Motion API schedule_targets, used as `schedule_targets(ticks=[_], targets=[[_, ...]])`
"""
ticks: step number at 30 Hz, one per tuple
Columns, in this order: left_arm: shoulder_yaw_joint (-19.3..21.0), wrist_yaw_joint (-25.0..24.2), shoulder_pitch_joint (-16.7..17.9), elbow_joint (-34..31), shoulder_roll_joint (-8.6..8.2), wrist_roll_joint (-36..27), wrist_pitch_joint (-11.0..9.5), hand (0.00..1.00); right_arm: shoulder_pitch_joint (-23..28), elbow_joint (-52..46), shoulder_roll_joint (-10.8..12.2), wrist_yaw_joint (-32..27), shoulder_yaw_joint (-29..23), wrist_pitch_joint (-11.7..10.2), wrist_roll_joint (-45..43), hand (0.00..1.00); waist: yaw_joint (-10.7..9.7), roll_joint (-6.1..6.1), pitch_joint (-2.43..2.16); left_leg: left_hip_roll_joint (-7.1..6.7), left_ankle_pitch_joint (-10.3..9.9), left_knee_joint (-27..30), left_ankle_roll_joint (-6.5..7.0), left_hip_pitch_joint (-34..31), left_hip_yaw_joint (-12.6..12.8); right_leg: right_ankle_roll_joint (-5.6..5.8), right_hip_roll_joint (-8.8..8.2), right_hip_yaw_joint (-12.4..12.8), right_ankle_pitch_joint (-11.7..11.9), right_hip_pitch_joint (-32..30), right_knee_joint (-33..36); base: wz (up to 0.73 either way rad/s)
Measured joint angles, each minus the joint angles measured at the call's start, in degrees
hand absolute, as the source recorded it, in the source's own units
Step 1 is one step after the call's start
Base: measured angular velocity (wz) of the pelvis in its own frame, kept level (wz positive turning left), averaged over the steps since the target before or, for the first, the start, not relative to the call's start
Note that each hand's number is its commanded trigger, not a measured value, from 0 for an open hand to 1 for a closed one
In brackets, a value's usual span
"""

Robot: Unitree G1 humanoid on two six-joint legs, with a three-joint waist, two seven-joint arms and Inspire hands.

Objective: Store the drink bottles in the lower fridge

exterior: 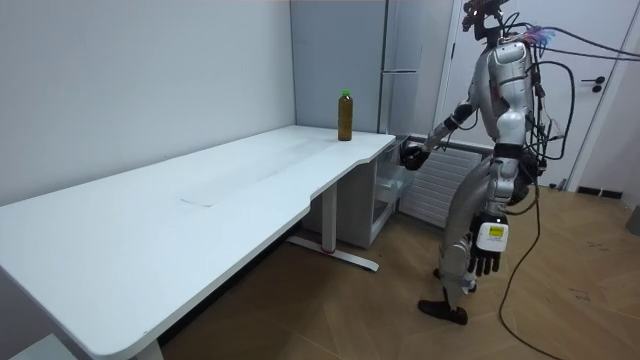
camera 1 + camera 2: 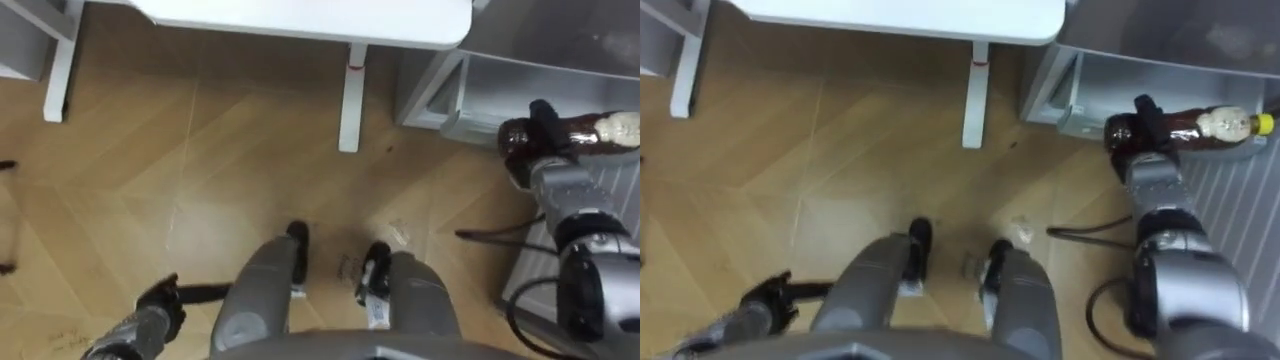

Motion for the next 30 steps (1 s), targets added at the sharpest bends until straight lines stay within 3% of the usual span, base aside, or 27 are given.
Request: schedule_targets(ticks=[6, 12, 19, 20, 21, 22, 30], targets=[[-1.95, 2.13, -2.23, -0.01, 0.07, -0.06, -0.20, 0.00, -2.30, 0.05, -1.73, 0.02, 0.00, 0.00, -0.14, 1.00, -0.71, -1.09, 0.46, -0.73, -0.74, 2.36, 0.07, -2.85, 0.45, -0.25, -1.62, -0.01, -1.89, -3.40, 3.98, 0.08], [-3.20, 3.82, -2.32, 0.17, 0.43, -4.21, -0.54, 0.00, -3.68, 0.04, -1.98, -2.03, 0.03, 0.00, -2.49, 1.00, -0.64, -1.15, 0.50, -0.59, -3.14, 7.53, -0.08, -5.21, 0.48, -0.23, -1.65, 0.72, -4.31, -5.42, 8.46, 0.00], [-4.64, 3.94, -2.08, 2.04, 0.87, -5.52, -0.80, 0.00, -5.13, -0.14, -2.27, -4.55, 0.09, -0.01, -2.49, 1.00, -0.68, -1.18, 0.51, -0.43, -4.27, 10.73, -0.35, -7.22, 0.16, -0.59, -1.73, 0.85, -5.69, -7.25, 12.18, 0.02], [-5.35, 3.93, -2.04, 2.43, 1.02, -5.51, -0.79, 0.00, -5.20, -0.20, -2.53, -5.07, 0.09, -0.05, -2.49, 0.95, -0.68, -1.18, 0.52, -0.44, -4.33, 11.11, -0.35, -7.42, 0.12, -0.65, -1.80, 0.79, -5.75, -7.40, 12.62, 0.00], [-5.47, 3.92, -1.86, 2.47, 1.03, -5.51, -0.78, 0.00, -5.22, -0.26, -2.81, -5.48, 0.09, -0.16, -2.49, 0.68, -0.60, -1.18, 0.51, -0.39, -4.42, 11.55, -0.36, -7.61, 0.12, -0.67, -1.79, 0.79, -5.79, -7.56, 12.96, 0.00], [-5.52, 3.92, -1.78, 2.49, 1.06, -5.51, -0.78, 0.00, -5.22, -0.26, -2.87, -5.58, 0.09, -0.25, -2.49, 0.00, -0.61, -1.18, 0.51, -0.36, -4.46, 11.66, -0.36, -7.66, 0.12, -0.67, -1.78, 0.78, -5.79, -7.59, 13.04, 0.00], [-6.91, 3.94, -1.80, 2.57, 1.89, -5.47, -0.75, 0.00, -5.81, -0.24, -3.85, -8.00, 0.67, -1.06, -1.16, 0.00, -0.41, -1.23, 0.49, 0.26, -5.03, 13.70, -0.21, -9.19, 0.03, -0.75, -1.49, 0.30, -5.83, -8.49, 14.07, -0.01]])
